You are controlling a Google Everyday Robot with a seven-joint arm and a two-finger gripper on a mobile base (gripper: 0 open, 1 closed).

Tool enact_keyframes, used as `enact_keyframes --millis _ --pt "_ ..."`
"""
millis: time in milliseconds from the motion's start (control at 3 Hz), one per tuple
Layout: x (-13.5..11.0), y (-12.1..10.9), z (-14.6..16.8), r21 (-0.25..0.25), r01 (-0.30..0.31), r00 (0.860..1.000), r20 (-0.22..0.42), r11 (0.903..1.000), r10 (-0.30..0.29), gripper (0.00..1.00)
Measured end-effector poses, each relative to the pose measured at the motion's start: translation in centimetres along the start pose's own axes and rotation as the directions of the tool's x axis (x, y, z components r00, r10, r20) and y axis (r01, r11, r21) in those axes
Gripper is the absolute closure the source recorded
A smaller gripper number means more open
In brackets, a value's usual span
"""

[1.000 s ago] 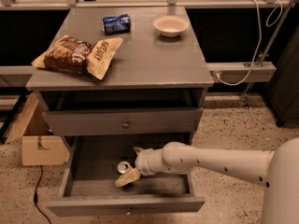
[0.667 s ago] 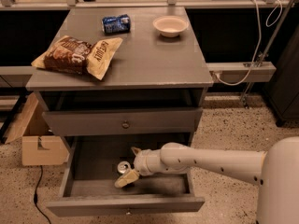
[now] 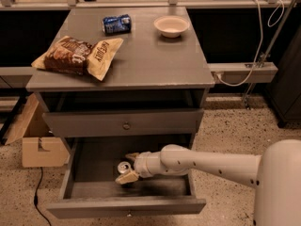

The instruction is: Pick green can from middle drawer and place on counter

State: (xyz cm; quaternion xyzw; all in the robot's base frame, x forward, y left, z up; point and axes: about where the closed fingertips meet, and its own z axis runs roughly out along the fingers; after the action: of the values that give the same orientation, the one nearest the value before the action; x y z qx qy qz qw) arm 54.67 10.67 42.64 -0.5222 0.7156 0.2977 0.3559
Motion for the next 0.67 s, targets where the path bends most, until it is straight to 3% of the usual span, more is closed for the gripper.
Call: enact_keyframes --millis 667 --pt "0.5 0.5 -1.4 -0.003 -0.005 0.998 0.061 1.0000 0.005 0.72"
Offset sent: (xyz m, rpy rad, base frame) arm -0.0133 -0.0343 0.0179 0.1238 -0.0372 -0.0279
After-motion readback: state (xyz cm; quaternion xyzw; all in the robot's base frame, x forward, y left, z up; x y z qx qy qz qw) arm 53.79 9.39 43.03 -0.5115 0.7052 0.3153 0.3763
